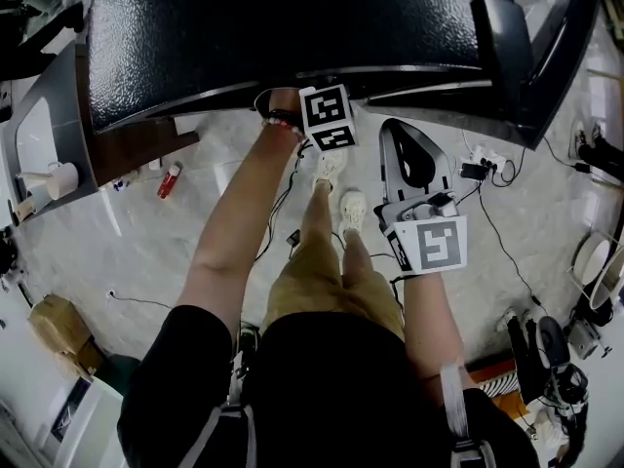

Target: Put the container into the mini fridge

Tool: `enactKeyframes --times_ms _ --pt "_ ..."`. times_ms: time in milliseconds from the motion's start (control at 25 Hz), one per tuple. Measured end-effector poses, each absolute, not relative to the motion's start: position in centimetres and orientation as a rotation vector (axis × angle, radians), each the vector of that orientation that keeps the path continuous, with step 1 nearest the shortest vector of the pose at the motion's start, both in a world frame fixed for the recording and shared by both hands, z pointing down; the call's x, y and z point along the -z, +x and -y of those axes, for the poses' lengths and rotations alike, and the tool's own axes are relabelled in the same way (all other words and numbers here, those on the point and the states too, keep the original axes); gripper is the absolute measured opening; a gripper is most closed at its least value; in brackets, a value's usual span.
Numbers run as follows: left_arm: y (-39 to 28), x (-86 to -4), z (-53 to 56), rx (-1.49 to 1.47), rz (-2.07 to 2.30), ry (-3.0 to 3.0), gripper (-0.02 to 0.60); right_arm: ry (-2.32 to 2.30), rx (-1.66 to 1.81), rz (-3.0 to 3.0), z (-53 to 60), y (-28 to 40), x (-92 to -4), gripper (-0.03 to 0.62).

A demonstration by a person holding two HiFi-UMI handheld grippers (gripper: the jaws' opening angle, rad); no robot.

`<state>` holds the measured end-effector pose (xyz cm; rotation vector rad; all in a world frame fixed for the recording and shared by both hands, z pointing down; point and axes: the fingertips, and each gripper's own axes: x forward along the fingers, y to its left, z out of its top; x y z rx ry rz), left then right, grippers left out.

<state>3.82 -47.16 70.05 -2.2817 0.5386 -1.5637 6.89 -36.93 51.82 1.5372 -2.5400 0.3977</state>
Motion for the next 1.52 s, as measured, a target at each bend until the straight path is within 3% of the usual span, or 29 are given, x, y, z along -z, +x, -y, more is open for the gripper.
enactKeyframes --times_ms 1240,1360,1520 --pt "5.8 -69.4 48.0 1.420 -0.503 -2.319 0.031 1.580 -0.430 2.515 37.4 8.2 -52.5 0.037" --pt "5.6 -69.6 48.0 1.423 -0.507 -2.332 0.106 1.574 -0.435 2.516 37.3 8.0 -52.6 0.037" --pt "5.3 -69.5 47.9 1.416 -0.515 -2.339 0.106 1.562 -0.434 2.520 37.3 7.6 -52.5 0.037"
